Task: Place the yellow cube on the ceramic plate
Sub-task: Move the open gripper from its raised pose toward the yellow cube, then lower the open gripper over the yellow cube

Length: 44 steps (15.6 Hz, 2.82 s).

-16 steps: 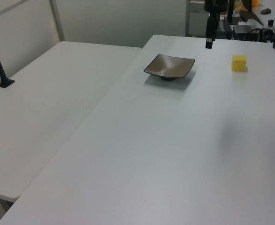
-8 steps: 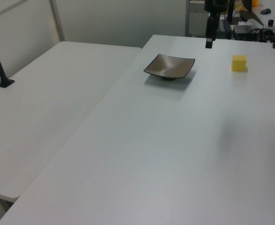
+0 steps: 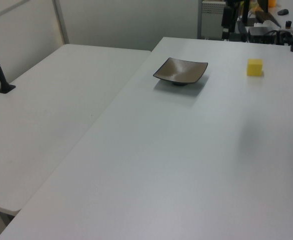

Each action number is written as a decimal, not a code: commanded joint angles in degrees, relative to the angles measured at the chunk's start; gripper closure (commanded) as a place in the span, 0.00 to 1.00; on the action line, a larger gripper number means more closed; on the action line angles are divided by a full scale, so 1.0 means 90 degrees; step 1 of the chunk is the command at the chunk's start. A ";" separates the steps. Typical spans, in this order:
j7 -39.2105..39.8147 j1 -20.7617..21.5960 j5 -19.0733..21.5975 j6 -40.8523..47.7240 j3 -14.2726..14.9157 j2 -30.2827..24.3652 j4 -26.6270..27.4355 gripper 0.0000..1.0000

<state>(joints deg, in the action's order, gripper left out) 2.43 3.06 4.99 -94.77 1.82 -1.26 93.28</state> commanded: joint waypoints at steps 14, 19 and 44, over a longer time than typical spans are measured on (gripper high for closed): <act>0.2511 -0.2624 -0.0564 0.0023 -0.0583 0.0315 -0.0218 0.00; 0.3195 -0.3269 -0.0838 -0.0631 -0.0563 0.0793 -0.0160 0.00; 0.4007 -0.3983 -0.1502 -0.2985 -0.0387 0.1849 0.1363 0.00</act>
<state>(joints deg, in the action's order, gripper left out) 37.74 -32.37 -7.10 -118.95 -1.67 16.30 103.08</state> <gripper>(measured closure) 0.000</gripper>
